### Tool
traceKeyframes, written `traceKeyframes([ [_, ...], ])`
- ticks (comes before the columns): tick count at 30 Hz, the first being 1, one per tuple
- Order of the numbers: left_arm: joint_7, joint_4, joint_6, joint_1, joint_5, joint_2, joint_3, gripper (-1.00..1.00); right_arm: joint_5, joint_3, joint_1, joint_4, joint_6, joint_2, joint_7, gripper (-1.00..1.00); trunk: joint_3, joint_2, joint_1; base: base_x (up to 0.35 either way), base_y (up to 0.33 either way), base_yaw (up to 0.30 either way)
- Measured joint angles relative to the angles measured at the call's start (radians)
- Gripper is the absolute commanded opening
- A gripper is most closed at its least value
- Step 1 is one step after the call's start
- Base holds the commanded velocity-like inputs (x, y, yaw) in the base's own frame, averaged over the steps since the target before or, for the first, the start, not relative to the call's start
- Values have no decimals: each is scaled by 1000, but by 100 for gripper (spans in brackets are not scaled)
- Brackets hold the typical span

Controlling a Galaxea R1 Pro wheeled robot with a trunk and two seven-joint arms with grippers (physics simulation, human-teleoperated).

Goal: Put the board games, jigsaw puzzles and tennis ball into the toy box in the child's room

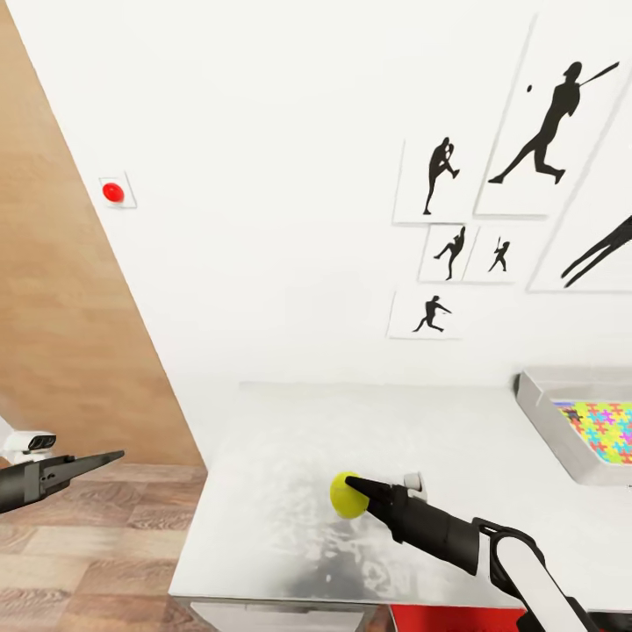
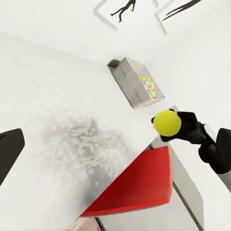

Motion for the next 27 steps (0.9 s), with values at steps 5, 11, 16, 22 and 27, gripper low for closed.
traceKeyframes([
  [5,0,0,-2,0,0,0,0,100,3,0,0,-1,0,0,24,-100,7,0,0,-4,-4,-175],
  [11,0,0,-3,0,1,0,0,100,9,0,0,-1,0,0,30,-100,16,0,0,-69,-91,-175],
  [16,0,0,-3,0,1,0,0,100,10,0,0,0,-1,0,31,-100,23,0,0,-16,-42,-175],
  [22,0,0,-3,0,1,0,0,100,10,0,0,-1,0,0,31,-100,31,0,0,-2,-203,-175],
  [27,0,1,-3,0,1,0,0,100,11,-1,0,-1,-1,0,31,-100,39,0,0,0,-286,-180],
])
